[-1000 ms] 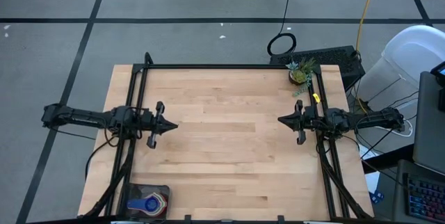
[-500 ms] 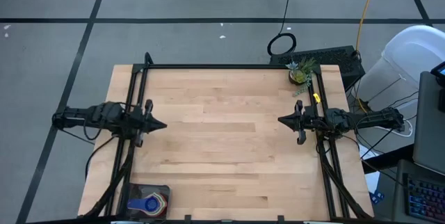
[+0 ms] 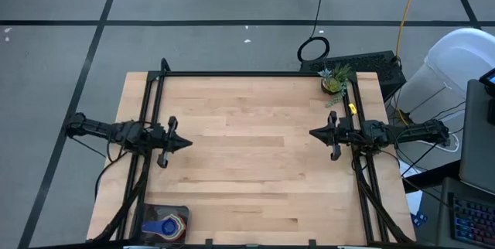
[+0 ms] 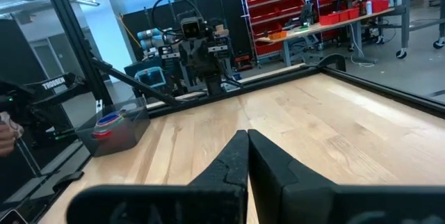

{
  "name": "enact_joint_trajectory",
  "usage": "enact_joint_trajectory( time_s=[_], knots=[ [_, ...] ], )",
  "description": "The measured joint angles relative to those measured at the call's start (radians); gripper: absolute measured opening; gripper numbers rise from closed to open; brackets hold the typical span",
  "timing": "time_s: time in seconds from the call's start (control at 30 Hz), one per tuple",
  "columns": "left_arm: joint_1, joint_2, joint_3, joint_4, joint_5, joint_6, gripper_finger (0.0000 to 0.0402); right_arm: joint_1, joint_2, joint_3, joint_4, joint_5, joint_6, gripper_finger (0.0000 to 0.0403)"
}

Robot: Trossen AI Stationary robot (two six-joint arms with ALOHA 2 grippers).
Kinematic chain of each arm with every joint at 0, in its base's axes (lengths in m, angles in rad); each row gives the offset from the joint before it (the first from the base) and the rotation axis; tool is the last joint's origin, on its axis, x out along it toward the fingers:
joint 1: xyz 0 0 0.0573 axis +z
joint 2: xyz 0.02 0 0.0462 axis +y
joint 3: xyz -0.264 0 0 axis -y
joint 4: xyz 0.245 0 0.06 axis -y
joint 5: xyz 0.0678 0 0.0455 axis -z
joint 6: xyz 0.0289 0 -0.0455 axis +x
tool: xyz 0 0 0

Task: Nest measuring cups in basket
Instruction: Return to Home Position

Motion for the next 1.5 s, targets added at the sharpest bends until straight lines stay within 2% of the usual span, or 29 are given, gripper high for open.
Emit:
enact_joint_trajectory(
  time_s=[0.27, 0.4, 0.63, 0.8, 1.03, 1.5],
  knots=[
    [-0.005, 0.006, -0.002, 0.041, -0.021, 0.061, 0.0002, 0.000, 0.000, 0.000, 0.000, 0.001, 0.000, 0.0000],
    [0.006, 0.006, -0.002, 0.080, -0.022, 0.106, 0.0016, 0.000, 0.000, 0.000, 0.000, 0.001, 0.006, 0.0000],
    [0.033, 0.006, -0.002, 0.030, 0.022, 0.093, 0.0011, 0.000, 0.000, 0.000, -0.001, 0.002, -0.019, 0.0000],
    [0.036, 0.007, -0.001, -0.002, 0.024, 0.090, 0.0004, 0.000, 0.000, 0.000, -0.001, 0.003, -0.054, 0.0000],
    [0.036, 0.007, -0.001, -0.003, 0.025, 0.083, 0.0020, 0.000, 0.000, 0.000, -0.001, 0.002, -0.054, 0.0000],
    [0.036, 0.007, 0.000, -0.006, 0.025, 0.084, 0.0010, 0.000, 0.000, 0.000, -0.001, 0.003, -0.054, 0.0000]
  ],
)
